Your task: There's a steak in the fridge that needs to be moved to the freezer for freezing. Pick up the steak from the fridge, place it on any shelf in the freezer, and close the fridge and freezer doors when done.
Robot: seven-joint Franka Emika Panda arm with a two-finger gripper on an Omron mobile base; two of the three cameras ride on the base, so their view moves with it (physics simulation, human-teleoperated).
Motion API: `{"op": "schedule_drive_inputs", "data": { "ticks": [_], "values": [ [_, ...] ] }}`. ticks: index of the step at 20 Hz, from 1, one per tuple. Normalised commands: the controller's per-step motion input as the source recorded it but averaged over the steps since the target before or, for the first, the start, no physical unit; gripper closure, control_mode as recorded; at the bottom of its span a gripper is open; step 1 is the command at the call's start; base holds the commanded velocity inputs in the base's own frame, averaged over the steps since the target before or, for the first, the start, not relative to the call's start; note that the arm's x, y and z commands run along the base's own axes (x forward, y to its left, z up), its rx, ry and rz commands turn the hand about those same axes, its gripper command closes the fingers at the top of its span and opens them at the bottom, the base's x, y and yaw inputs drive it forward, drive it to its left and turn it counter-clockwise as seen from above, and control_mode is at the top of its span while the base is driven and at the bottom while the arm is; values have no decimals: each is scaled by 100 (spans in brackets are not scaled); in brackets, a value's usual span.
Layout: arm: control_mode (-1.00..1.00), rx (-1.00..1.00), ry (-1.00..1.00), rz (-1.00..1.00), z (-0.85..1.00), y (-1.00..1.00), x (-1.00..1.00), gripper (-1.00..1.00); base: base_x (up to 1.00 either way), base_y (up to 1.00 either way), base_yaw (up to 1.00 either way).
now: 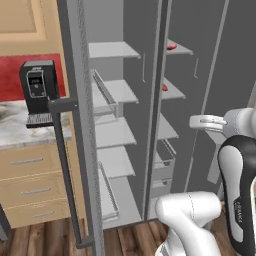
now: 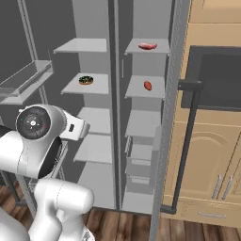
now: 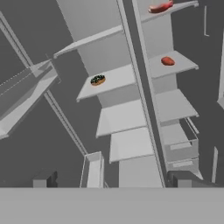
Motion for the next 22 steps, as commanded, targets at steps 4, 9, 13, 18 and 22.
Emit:
{"op": "schedule_drive_inputs", "data": {
  "ticks": [4, 9, 13, 18, 22],
  "values": [
    [100, 0, 0, 0, 0, 0, 0, -100, -6, 0, 0],
    [100, 0, 0, 0, 0, 0, 0, -100, -55, -6, 0],
    [100, 0, 0, 0, 0, 0, 0, -100, -47, -3, 0],
    [100, 0, 0, 0, 0, 0, 0, -100, -1, 0, 0],
    [100, 0, 0, 0, 0, 0, 0, -100, -18, 0, 0]
  ]
}}
